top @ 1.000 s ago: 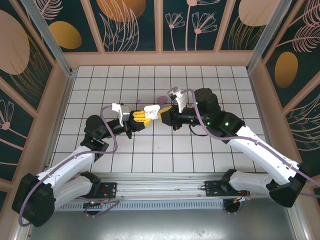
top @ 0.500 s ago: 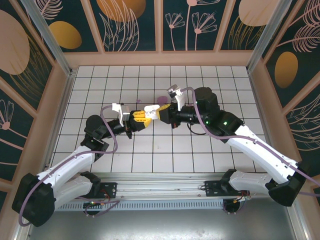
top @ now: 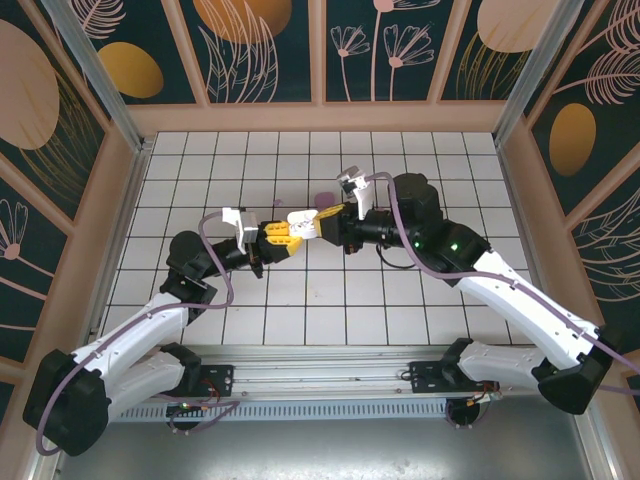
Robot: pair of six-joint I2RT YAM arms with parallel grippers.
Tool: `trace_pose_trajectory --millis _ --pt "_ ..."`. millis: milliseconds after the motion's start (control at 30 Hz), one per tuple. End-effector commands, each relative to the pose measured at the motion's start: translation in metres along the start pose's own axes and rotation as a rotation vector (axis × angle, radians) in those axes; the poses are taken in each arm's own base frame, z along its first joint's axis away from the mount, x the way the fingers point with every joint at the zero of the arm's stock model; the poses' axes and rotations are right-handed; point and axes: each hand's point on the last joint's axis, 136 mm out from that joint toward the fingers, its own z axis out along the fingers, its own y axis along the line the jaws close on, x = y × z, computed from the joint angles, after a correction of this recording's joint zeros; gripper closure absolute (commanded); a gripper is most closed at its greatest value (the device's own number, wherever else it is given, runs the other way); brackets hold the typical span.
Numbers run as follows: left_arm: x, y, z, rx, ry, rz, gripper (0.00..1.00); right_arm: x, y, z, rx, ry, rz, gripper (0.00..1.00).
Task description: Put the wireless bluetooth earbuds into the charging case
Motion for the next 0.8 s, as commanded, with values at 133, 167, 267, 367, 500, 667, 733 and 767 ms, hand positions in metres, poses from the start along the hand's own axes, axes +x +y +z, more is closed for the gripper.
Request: trace_pose_trajectory --millis 133,167,267,367,500,667,733,767 --pt "-0.015 -0.013 -0.001 0.049 -0.038 0.094 1.0 -0.006 -0.002 0.01 -0.01 0.024 0.028 0.86" --pt "-0.015 -0.013 -0.001 0.048 -0.037 0.097 1.0 -0.003 -0.002 0.01 -0.014 0.034 0.033 0.86" --pt "-0.018 -0.012 0.001 0.048 -0.036 0.106 1.0 0.006 -0.004 0.01 -0.014 0.063 0.049 0.87" --pt "-0.018 -0.01 0.004 0.054 -0.028 0.105 1.0 0.004 -0.003 0.005 -0.004 0.049 0.043 0.87" --pt "-0.017 -0.01 0.007 0.072 -0.022 0.1 1.0 -0.026 -0.004 -0.014 0.017 -0.042 0.038 0.9" --pt "-0.016 -0.011 0.008 0.089 -0.013 0.104 1.0 -0.049 -0.026 -0.029 0.0 -0.113 0.134 0.58" --pt "-0.018 -0.009 0.011 0.096 -0.006 0.109 1.0 -0.048 -0.029 -0.025 -0.033 -0.101 0.165 0.44" --pt "-0.019 -0.009 0.012 0.102 -0.003 0.109 1.0 -0.046 -0.029 -0.023 -0.042 -0.093 0.175 0.41"
